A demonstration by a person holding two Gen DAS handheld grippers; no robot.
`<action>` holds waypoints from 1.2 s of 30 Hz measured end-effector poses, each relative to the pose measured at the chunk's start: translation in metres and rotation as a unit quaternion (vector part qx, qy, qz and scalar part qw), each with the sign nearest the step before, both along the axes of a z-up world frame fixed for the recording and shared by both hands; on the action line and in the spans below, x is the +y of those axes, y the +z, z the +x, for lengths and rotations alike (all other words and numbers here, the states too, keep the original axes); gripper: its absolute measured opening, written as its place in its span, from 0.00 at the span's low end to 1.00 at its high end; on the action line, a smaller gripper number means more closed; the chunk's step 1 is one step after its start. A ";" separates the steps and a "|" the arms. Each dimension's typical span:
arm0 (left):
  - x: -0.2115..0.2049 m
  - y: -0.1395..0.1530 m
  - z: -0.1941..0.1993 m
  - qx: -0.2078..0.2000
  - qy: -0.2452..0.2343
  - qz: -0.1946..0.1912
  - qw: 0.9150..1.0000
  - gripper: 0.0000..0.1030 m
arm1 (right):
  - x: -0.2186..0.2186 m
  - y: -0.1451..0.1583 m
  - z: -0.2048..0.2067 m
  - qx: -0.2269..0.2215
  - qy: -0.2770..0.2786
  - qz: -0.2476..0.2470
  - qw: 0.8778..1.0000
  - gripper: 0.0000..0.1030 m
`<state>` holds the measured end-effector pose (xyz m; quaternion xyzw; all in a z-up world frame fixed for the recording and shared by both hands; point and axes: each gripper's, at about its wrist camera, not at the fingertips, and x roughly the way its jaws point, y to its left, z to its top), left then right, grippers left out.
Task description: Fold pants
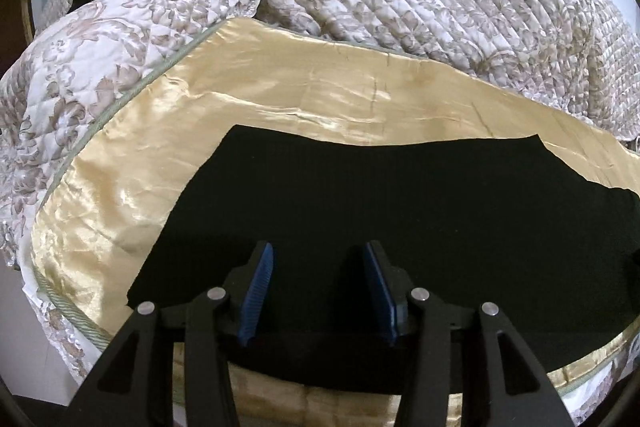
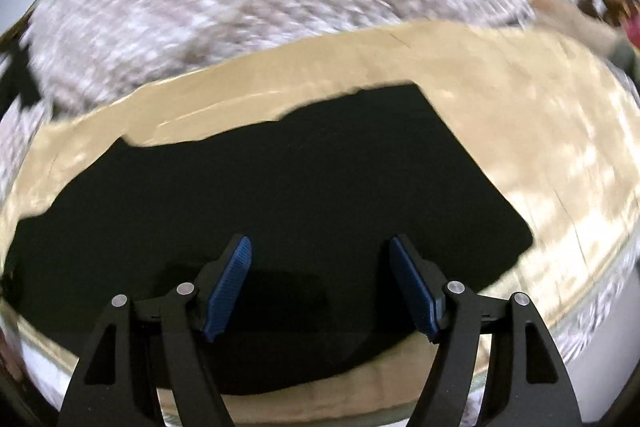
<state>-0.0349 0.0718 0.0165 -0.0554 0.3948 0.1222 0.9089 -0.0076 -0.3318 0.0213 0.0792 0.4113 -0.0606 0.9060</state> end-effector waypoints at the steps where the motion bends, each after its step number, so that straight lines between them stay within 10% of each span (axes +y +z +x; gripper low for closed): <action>1: -0.001 0.001 0.000 0.000 -0.001 0.001 1.000 0.49 | 0.000 0.000 0.000 0.000 0.000 0.005 1.000 0.69; 18: 0.028 0.018 -0.032 -0.041 0.046 -0.027 0.998 0.49 | 0.060 0.016 -0.006 -0.051 0.147 -0.019 0.988 0.69; 28: 0.063 -0.005 -0.070 -0.043 0.083 -0.153 0.984 0.49 | 0.060 0.012 -0.002 -0.039 0.144 0.000 0.989 0.69; 36: 0.071 -0.011 -0.066 -0.052 0.091 -0.180 0.978 0.49 | 0.064 0.010 0.000 -0.033 0.149 -0.001 0.988 0.69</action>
